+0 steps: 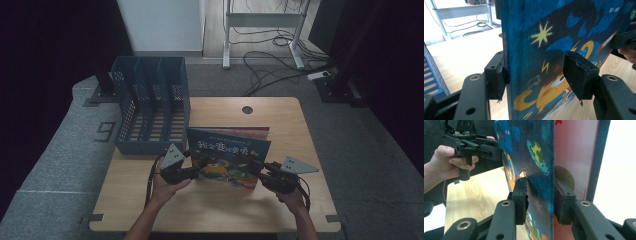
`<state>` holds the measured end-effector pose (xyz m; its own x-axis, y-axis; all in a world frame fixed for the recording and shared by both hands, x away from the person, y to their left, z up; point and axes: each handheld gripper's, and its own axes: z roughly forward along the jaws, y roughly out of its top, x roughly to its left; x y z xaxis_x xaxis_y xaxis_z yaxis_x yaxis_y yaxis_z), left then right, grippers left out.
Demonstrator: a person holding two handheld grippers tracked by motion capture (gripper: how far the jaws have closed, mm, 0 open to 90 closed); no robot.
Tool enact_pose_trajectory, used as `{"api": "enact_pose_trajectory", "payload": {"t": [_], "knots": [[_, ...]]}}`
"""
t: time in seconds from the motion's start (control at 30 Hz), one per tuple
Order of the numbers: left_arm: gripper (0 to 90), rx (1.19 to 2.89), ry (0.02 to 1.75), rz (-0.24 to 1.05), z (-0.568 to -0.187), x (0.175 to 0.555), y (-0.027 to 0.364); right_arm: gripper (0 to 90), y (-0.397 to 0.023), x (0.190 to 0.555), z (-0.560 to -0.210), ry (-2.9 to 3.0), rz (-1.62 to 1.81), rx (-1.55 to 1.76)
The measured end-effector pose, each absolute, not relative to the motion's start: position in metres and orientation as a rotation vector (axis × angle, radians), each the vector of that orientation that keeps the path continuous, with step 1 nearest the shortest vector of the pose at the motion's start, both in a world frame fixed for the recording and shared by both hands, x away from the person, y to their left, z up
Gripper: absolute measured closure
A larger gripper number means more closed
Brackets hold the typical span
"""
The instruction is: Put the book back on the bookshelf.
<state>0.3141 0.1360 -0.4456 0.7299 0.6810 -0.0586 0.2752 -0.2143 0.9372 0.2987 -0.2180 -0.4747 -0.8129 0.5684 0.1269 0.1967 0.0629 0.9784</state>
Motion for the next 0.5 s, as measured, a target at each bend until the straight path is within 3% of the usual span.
{"api": "enact_pose_trajectory", "payload": {"t": [0.23, 0.5], "knots": [[38.3, 1.792, 0.733, 0.44, -0.444, 0.3131, 0.1369, 57.6, -0.2193, 0.2987, -0.474, 2.027, 1.803, 0.782], [40.6, 1.8, 0.681, 0.426, -0.4451, 0.3075, 0.1398, 55.4, -0.2157, 0.2994, -0.4743, 1.998, 1.746, 0.801]]}}
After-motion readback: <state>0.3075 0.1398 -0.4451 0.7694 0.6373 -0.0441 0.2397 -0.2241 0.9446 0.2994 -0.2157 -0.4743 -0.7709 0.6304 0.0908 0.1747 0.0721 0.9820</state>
